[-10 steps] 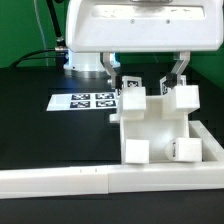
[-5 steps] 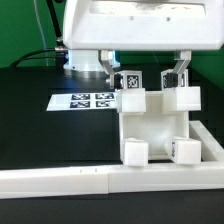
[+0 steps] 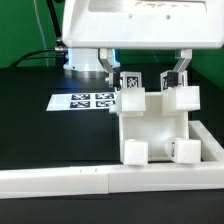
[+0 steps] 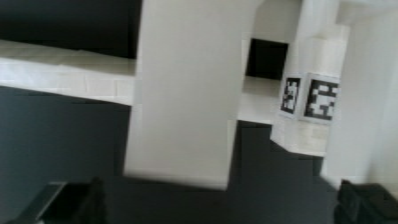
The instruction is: Assemble chair
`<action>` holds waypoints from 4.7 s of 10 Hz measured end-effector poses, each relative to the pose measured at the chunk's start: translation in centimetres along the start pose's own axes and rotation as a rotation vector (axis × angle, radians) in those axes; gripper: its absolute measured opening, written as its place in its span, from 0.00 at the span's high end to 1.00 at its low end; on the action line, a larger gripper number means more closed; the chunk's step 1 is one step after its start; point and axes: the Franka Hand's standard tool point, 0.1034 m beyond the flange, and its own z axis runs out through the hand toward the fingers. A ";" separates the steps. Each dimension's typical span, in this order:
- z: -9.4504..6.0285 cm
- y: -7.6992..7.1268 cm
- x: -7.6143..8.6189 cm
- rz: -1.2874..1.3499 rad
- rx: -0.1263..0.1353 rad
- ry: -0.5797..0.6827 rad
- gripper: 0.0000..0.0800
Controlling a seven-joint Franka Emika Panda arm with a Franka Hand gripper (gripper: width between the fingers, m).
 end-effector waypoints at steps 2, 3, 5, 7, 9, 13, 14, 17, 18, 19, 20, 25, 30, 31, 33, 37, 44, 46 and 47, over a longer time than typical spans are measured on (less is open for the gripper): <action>0.2 0.0 -0.5 0.003 0.000 -0.008 0.19; 0.2 0.0 -0.5 0.003 0.000 -0.008 0.19; 0.2 0.0 -0.4 0.014 0.000 -0.007 0.19; 0.5 -0.6 0.2 0.051 0.000 -0.002 0.19; 0.6 -1.1 0.2 0.065 0.002 -0.003 0.19; 1.0 -1.8 -1.6 0.096 0.003 -0.015 0.19; 1.2 -2.2 -1.8 0.098 0.002 -0.012 0.19; 1.4 -2.6 -2.2 0.108 0.001 -0.013 0.19; 1.3 -2.5 -2.5 0.110 0.002 -0.011 0.19; 1.1 -2.4 -3.0 0.114 0.005 -0.016 0.19; 0.7 -2.4 -2.9 0.117 0.009 -0.019 0.19; -2.3 -2.7 -3.6 0.135 0.041 -0.017 0.19; -1.8 -2.6 -4.7 0.137 0.039 -0.024 0.19; -1.5 -3.1 -5.2 0.131 0.040 -0.029 0.19; -0.9 -3.1 -5.5 0.127 0.034 -0.031 0.19; -0.1 -2.8 -5.6 0.128 0.025 -0.038 0.19; 2.2 -2.2 -3.1 0.134 -0.005 -0.024 0.19; 2.4 -2.2 -2.4 0.132 -0.009 -0.015 0.19; 2.4 -2.2 -2.4 0.133 -0.008 -0.018 0.19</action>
Offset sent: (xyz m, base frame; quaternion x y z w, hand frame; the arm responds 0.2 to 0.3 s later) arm -0.0054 0.0002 0.0023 0.0010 -0.0046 -0.0016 1.0000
